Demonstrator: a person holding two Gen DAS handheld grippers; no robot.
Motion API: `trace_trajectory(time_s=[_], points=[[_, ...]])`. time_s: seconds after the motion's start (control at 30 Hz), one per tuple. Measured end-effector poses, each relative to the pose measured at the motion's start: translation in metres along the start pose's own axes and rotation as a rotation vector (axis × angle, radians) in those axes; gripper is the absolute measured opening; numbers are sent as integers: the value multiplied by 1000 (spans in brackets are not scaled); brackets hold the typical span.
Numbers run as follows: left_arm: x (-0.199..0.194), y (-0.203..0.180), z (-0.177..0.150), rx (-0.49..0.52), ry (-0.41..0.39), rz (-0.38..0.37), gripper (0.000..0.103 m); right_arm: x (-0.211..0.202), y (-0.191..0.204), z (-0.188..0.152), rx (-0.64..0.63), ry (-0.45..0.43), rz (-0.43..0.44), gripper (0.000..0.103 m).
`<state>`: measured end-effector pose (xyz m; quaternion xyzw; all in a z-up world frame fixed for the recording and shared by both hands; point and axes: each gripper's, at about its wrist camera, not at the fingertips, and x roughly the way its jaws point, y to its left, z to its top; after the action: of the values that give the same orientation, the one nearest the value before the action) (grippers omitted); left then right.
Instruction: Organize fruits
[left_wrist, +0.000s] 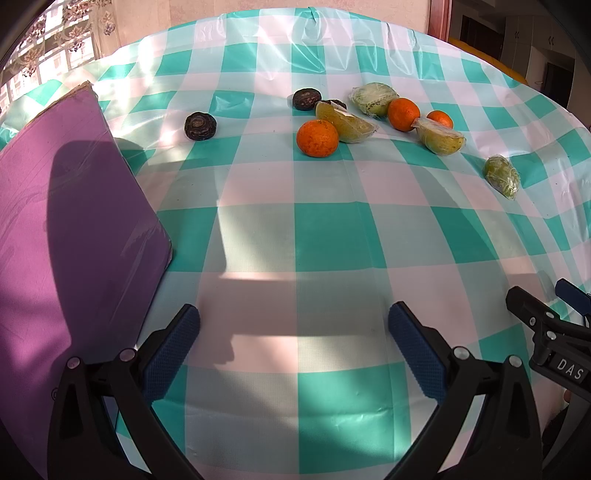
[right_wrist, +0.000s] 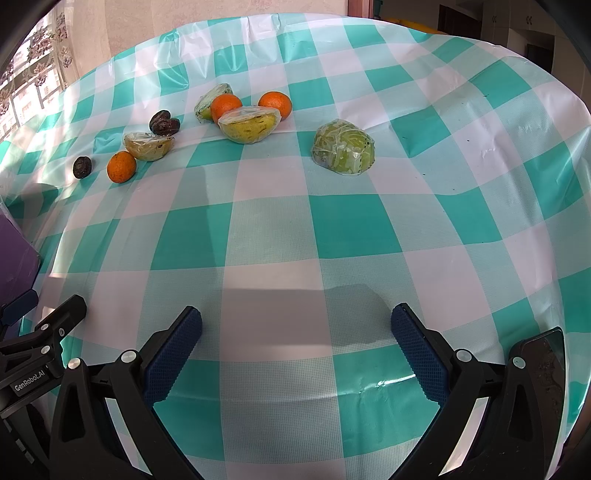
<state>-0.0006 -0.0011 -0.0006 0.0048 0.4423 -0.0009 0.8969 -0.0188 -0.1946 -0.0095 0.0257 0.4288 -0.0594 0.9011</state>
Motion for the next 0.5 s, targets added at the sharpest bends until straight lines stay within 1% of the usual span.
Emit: trace_trajectory(time_s=[0.5], points=[[0,0,0,-1,0,0,102,0,0,-1,-8,2,9,99]])
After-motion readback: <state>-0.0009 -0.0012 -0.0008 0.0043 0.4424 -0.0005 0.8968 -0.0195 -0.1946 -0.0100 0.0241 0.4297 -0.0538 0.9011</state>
